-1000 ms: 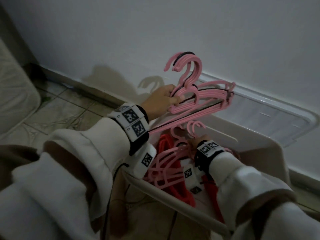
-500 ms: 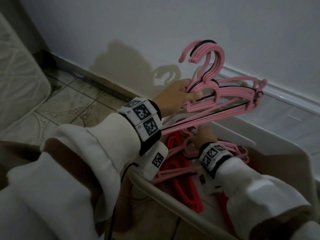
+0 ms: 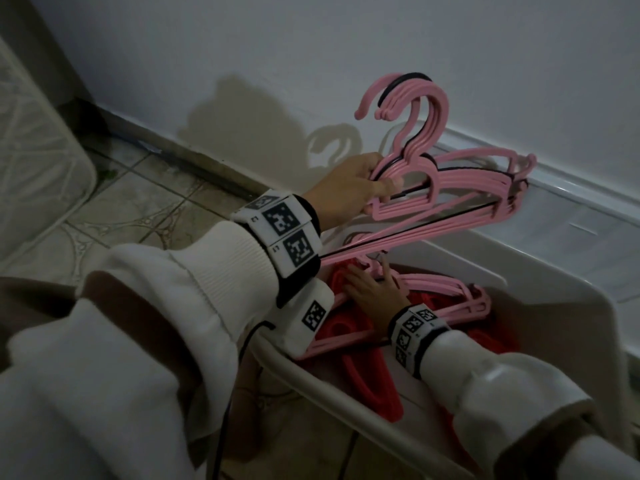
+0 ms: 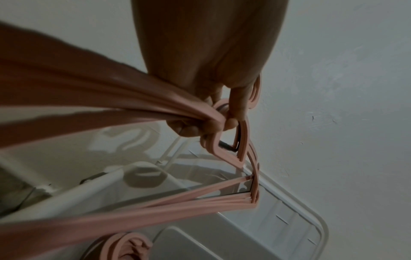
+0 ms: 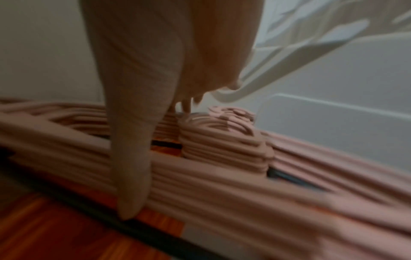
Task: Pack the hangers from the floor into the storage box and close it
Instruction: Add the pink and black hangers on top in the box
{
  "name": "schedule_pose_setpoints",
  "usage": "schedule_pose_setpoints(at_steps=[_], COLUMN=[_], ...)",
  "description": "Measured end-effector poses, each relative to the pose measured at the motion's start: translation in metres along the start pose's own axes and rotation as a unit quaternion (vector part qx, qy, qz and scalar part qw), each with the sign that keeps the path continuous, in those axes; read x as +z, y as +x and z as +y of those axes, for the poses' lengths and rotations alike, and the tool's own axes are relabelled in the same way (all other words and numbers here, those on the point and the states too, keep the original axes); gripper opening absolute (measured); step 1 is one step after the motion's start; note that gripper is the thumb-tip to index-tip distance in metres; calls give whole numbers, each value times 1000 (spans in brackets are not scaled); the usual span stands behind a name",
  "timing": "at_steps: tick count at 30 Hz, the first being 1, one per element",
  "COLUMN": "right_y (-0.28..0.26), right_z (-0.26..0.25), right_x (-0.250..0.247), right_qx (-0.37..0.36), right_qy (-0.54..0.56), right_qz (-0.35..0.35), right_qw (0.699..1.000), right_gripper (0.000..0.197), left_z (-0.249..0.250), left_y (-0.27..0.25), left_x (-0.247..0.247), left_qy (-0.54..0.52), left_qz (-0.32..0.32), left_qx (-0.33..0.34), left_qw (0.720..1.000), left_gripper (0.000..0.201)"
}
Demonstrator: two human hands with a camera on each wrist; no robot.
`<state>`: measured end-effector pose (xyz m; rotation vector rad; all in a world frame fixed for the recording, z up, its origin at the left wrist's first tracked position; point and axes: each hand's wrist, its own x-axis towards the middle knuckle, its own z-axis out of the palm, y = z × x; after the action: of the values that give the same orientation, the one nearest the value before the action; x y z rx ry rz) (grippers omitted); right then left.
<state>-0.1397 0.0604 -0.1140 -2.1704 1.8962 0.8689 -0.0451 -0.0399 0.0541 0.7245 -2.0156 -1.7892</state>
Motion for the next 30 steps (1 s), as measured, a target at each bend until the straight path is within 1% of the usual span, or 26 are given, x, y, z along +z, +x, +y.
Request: schedule_pose_setpoints(at_steps=[1,2,4,6,7,9,11,12,13,14,16,17,18,19,20,21,22,23,24,25,26,27,28,29,30], right_y=[0,-1,-3,-11,-17,-33,-54,-67,-82,-98,-131,-147,-161,-173,-184,-194,-202,-209,-214,-216,-218,-219,-219,-219,-218], right_z=[0,1,1,2,4,16,36,47,59,69,90,100,110,119,126,129,130,129,127,126,126,125,125,124,122], right_x=[1,2,7,6,4,-2,-4,-4,-5,-6,-7,-9,-7,-6,-5,-6,-6,-9,-10,-11,-11,-11,-10,-8,-5], right_qx=[-4,-2,-5,-7,-5,3,5,18,47,91,198,245,284,319,350,374,383,381,370,354,339,329,324,321,320], right_qy=[19,26,20,28,44,111,216,268,302,314,298,293,304,347,441,553,651,728,782,816,836,848,851,849,839], right_qz=[-11,-8,5,0,1,27,73,84,72,44,-25,-48,-48,-27,16,60,88,101,106,105,101,93,84,73,59], right_qw=[1000,1000,1000,1000,999,993,974,960,949,944,933,923,908,882,826,742,649,561,490,444,418,406,405,414,436], right_gripper=[86,89,96,107,108,94,77,70,63,56,43,38,34,32,30,30,32,36,42,49,54,57,56,51,43], left_z=[0,1,2,3,4,6,4,2,0,-3,-7,-8,-9,-8,-7,-6,-5,-5,-5,-6,-6,-8,-10,-12,-14], left_y=[0,-1,-3,-5,-7,-10,-13,-14,-16,-17,-20,-22,-23,-24,-25,-27,-29,-30,-31,-31,-32,-33,-33,-33,-34], left_x=[0,1,2,4,5,10,18,24,29,35,46,51,56,62,68,73,78,82,86,89,92,97,102,107,114], left_qy=[2,2,5,21,27,33,36,44,58,75,97,99,98,96,98,104,112,132,166,208,248,287,324,354,376], left_qz=[-2,-3,-9,-21,-35,-66,-93,-104,-111,-119,-135,-141,-147,-152,-157,-163,-169,-174,-179,-186,-199,-216,-236,-255,-272], left_qx=[-1,-4,-3,-1,-2,0,-4,-6,-9,-14,-21,-22,-23,-21,-17,-13,-7,2,16,32,48,63,74,83,90], left_qw=[1000,1000,1000,1000,999,997,995,994,992,990,986,985,984,983,983,981,979,976,970,960,947,931,913,896,881], left_gripper=[12,8,6,4,2,8,10,12,18,23,33,40,46,51,54,55,56,57,57,57,55,53,51,49,48])
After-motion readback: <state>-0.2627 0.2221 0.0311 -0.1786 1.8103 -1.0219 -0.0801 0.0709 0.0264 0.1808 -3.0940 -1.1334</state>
